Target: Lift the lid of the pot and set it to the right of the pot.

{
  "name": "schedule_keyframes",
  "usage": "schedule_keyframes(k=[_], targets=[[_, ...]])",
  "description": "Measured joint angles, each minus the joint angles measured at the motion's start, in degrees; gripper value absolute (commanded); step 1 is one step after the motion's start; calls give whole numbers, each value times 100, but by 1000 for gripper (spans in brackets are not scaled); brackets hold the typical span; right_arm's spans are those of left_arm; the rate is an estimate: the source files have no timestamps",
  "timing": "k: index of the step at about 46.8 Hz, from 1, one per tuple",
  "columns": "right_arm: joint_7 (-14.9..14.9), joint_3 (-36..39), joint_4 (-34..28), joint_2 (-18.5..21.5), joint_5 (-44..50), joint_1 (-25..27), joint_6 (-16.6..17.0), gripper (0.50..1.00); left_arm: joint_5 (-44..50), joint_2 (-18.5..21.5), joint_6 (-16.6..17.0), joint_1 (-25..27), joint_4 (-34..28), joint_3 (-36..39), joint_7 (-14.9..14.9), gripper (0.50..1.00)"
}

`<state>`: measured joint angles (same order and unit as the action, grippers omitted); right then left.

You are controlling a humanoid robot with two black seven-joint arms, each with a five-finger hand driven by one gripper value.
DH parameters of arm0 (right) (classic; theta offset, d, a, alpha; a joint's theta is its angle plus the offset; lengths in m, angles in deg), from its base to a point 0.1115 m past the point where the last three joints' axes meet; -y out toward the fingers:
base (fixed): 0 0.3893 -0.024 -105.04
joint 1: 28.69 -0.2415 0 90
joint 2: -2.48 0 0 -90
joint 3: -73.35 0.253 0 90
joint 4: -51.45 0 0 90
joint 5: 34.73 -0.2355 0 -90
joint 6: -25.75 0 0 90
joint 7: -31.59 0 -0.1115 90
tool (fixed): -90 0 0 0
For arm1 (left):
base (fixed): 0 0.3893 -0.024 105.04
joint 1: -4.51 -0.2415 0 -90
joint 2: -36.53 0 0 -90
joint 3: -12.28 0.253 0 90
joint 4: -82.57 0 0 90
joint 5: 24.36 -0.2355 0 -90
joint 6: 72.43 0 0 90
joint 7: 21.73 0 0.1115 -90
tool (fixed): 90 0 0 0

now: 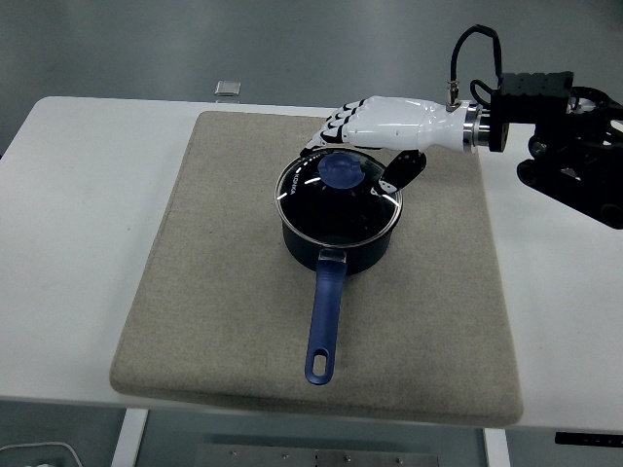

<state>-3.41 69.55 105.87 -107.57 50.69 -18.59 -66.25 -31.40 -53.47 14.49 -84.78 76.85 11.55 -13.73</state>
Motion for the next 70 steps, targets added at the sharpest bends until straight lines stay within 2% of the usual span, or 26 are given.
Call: schedule_keyframes(k=[37, 41, 45, 55, 60, 62, 70], targets=[[-1, -9, -93, 162, -66, 94, 0, 885, 0, 0, 0, 2, 0, -1, 0, 1000], [0, -16, -107, 176, -65, 106, 4, 852, 0, 0, 0, 2, 0, 0, 0, 1000], [0, -17, -113, 195, -64, 107, 13, 797, 0, 0, 0, 1, 0, 2, 0, 1000], [0, -17, -155, 231, -62, 114, 37, 719, -3, 0, 0, 2, 0, 0, 0, 1000], [0, -17, -162, 285, -67, 114, 56, 595, -3, 0, 0, 1, 0, 2, 0, 1000], [0, -17, -162, 292, -70, 114, 64, 500, -3, 0, 0, 2, 0, 2, 0, 1000], [0, -17, -160, 332, -67, 107, 154, 500, -2, 0, 0, 2, 0, 1, 0, 1000]])
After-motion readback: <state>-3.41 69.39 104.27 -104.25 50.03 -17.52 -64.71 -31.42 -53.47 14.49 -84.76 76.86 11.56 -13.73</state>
